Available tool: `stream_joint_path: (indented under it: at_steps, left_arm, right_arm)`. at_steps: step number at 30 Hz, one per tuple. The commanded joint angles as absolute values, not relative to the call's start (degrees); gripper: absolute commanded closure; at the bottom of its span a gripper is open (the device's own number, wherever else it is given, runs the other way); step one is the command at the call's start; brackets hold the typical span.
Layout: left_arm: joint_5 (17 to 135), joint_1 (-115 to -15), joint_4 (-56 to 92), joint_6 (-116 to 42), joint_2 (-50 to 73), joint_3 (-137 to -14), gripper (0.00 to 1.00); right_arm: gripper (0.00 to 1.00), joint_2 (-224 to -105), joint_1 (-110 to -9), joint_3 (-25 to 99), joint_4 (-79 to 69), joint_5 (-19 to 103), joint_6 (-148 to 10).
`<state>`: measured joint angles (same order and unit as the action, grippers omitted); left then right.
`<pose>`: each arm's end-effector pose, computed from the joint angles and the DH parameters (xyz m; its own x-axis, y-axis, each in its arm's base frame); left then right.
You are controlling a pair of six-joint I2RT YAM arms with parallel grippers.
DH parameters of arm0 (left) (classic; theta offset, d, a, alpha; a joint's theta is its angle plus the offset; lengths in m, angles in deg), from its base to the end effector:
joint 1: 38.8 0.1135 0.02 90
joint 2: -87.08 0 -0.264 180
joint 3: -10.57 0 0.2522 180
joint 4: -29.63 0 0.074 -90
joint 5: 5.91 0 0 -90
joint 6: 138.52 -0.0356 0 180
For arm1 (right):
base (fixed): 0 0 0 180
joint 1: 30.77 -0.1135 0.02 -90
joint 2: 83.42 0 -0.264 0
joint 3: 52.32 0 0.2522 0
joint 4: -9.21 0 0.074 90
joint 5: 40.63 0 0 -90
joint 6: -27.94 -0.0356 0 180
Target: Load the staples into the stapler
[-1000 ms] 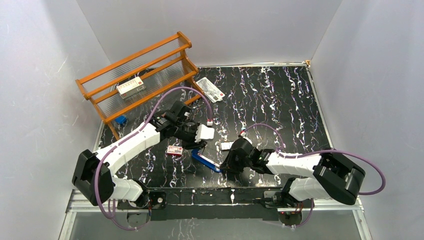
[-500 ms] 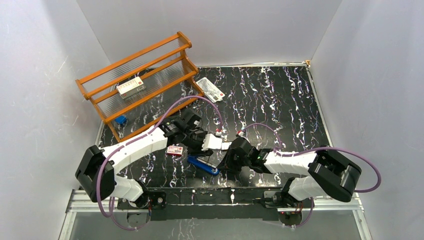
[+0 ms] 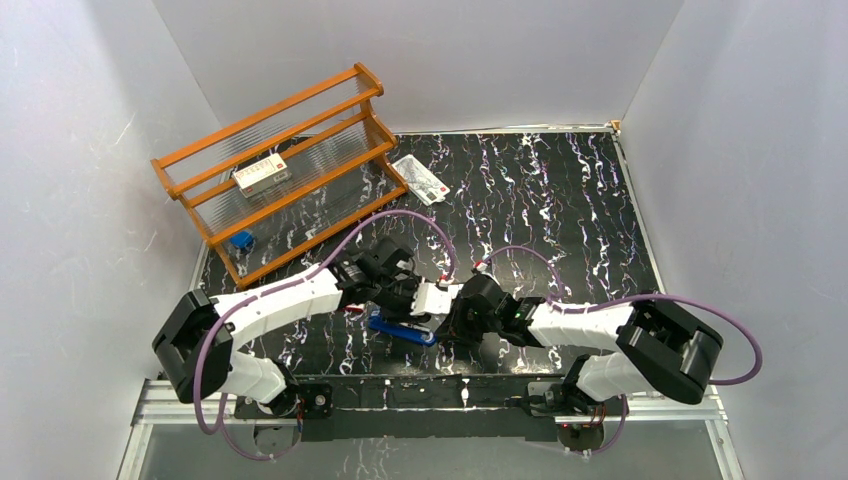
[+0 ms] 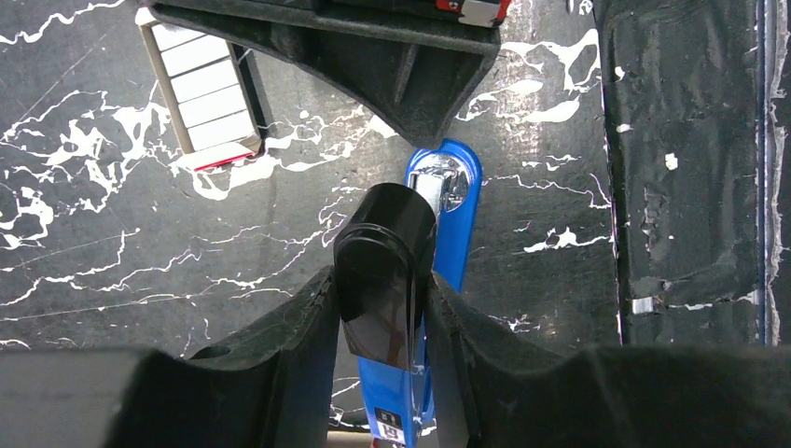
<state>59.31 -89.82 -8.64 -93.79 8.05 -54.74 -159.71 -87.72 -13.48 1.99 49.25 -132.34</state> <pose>0.1647 -0.2272 0.2291 0.2680 0.6943 -0.6680 0.9631 -0.1744 0.2051 0.1284 0.1975 0.1396 -0.9192 0.3134 -0.2386 0.0778 0.7383 0.6700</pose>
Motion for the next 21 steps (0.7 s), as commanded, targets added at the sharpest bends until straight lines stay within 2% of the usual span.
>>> stream_joint_path:
  at_steps: [1,19,21]
  left_arm:
    - [61.61,-92.41,-7.04,-91.77,10.34,-53.47,1.00]
    - [68.97,-100.11,-6.33,-88.98,7.08,-51.53,1.00]
    - [68.90,-100.52,-6.28,-89.02,6.68,-51.38,0.94]
  right_arm:
    - [0.71,-158.60,-87.28,-13.77,-1.18,52.61,-130.41]
    - [0.71,-155.31,-86.48,-15.41,-3.26,54.45,-131.02]
    - [0.71,-154.76,-86.40,-15.65,-3.45,54.57,-131.01]
